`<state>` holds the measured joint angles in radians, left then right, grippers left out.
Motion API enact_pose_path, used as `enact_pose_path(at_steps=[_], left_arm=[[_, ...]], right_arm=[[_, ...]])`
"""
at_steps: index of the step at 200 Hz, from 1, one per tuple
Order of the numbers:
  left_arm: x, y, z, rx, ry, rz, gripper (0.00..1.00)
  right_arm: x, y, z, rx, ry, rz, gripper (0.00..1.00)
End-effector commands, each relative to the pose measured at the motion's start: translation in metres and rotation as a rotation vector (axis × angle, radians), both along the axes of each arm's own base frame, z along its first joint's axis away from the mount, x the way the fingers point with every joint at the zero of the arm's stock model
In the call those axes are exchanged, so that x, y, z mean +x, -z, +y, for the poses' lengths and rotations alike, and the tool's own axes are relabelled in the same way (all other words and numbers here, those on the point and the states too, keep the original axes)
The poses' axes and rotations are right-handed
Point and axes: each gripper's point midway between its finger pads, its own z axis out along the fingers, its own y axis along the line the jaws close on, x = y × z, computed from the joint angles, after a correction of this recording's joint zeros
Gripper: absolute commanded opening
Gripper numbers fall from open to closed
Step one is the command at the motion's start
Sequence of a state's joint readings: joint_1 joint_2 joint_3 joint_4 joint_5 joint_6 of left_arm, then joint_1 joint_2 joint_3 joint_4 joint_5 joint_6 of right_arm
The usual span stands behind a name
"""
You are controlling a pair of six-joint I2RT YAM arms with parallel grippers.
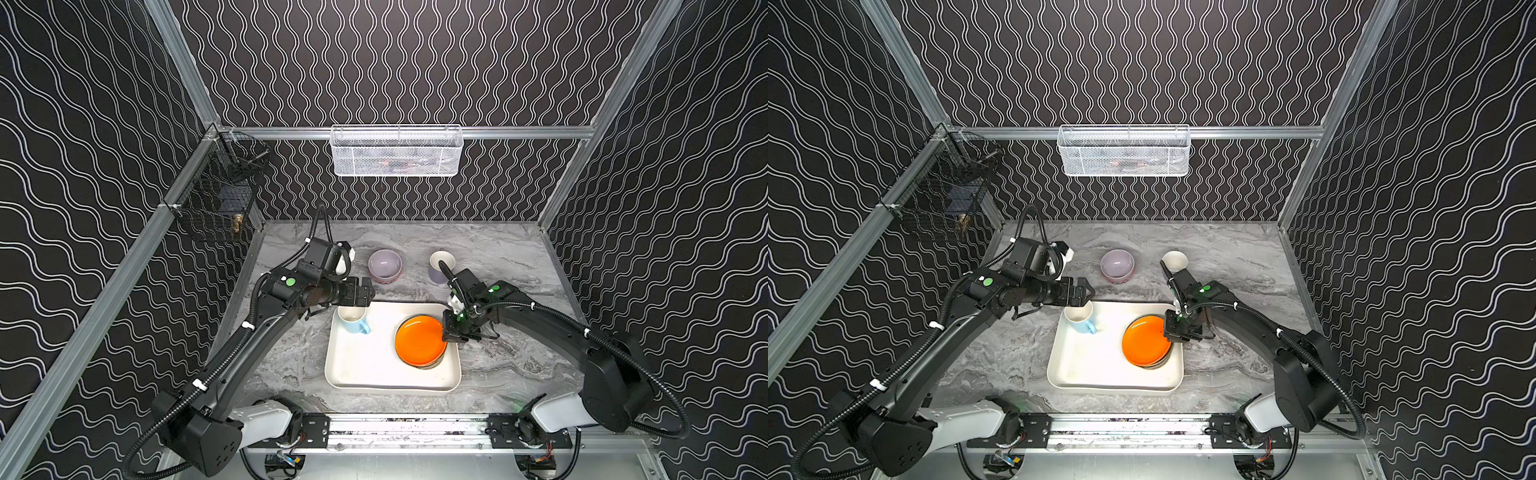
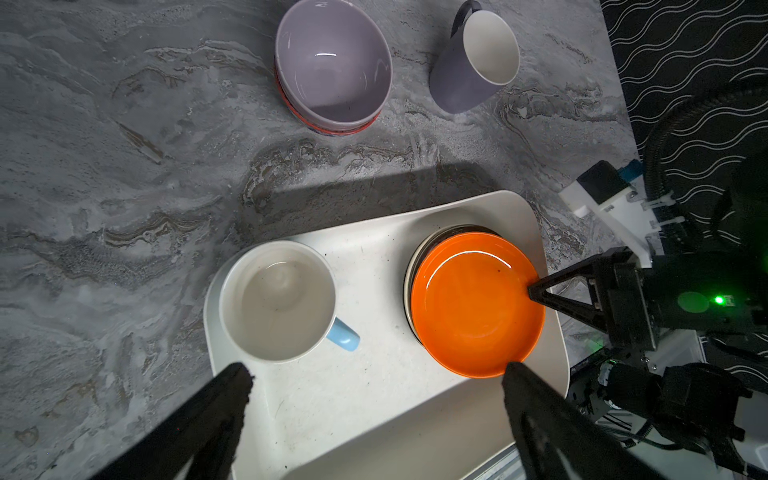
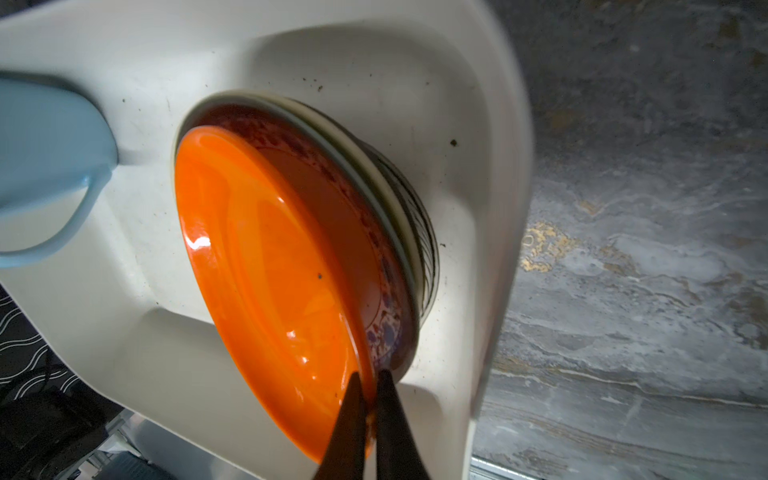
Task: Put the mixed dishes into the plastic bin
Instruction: 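Carry the orange plate over the tray and lower it onto the blue-floral plate, then open the right gripper and raise it while left gripper moves to lavender bowl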
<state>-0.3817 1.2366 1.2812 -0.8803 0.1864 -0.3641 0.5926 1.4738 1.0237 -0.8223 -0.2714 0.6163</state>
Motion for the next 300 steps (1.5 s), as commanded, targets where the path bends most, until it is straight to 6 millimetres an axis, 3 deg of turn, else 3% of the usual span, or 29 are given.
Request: enact_pose_path(at_steps=[1,15,49,130,155,176,198,223,279,300], left_arm=[[0.003,-0.002,0.000,0.010,0.009,-0.007,0.99],[0.004,-0.002,-0.001,0.011,0.014,-0.007,0.99],[0.007,0.001,-0.002,0.018,0.022,-0.001,0.99],[0.009,0.006,-0.002,0.020,0.016,0.000,0.98],[0.010,0.009,-0.003,0.021,0.022,0.001,0.99],[0.016,0.010,-0.003,0.032,0.021,0.000,0.99],[0.029,0.009,-0.005,0.052,0.020,-0.002,0.98],[0.053,0.014,-0.007,0.098,0.009,0.000,0.98],[0.111,0.020,-0.019,0.139,-0.024,-0.028,0.93],[0.130,0.037,-0.023,0.162,-0.041,-0.007,0.89]], right_arm=[[0.002,0.004,-0.001,-0.011,-0.002,-0.007,0.14],[0.001,0.006,-0.003,-0.026,-0.003,-0.002,0.22],[0.000,0.010,-0.008,-0.061,-0.015,0.007,0.29],[0.007,0.006,-0.007,-0.111,-0.058,0.010,0.30],[0.020,-0.004,-0.001,-0.109,-0.071,-0.020,0.31],[0.039,-0.028,0.005,-0.099,-0.078,-0.096,0.53],[0.059,-0.048,0.010,-0.100,-0.088,-0.154,0.71],[0.075,-0.058,0.013,-0.103,-0.096,-0.188,0.82],[0.104,-0.065,0.002,-0.075,-0.047,-0.210,0.82],[0.115,-0.069,-0.006,-0.065,-0.024,-0.215,0.82]])
